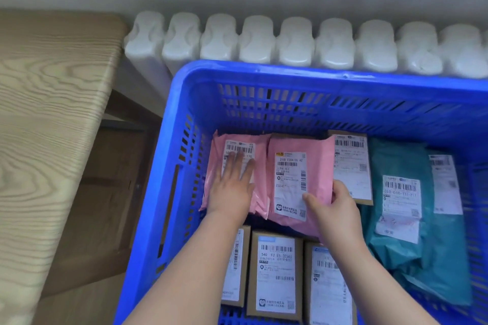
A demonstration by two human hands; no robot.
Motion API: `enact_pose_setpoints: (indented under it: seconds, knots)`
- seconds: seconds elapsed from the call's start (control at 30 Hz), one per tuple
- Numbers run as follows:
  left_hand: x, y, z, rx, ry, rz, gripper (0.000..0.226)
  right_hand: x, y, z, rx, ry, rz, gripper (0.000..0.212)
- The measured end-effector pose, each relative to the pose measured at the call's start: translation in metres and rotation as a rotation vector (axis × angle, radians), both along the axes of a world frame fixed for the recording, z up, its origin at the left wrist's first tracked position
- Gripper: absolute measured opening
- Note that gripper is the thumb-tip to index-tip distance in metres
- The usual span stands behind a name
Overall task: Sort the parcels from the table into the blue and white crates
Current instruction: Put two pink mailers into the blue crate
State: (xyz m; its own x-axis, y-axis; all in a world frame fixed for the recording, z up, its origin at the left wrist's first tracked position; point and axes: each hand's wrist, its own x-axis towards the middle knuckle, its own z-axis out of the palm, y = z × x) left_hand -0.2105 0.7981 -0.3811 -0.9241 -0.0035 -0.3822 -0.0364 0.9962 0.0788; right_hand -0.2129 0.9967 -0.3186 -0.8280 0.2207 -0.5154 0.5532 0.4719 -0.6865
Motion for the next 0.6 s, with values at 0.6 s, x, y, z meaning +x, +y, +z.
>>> enact_pose_setpoints:
  seconds: [0.6]
  knots:
    - [-0.019,-0.01,-0.036,0.025,-0.213,-0.071,0.069,-0.014,0.001,-0.014,0.096,-0.016,-0.056,0.015]
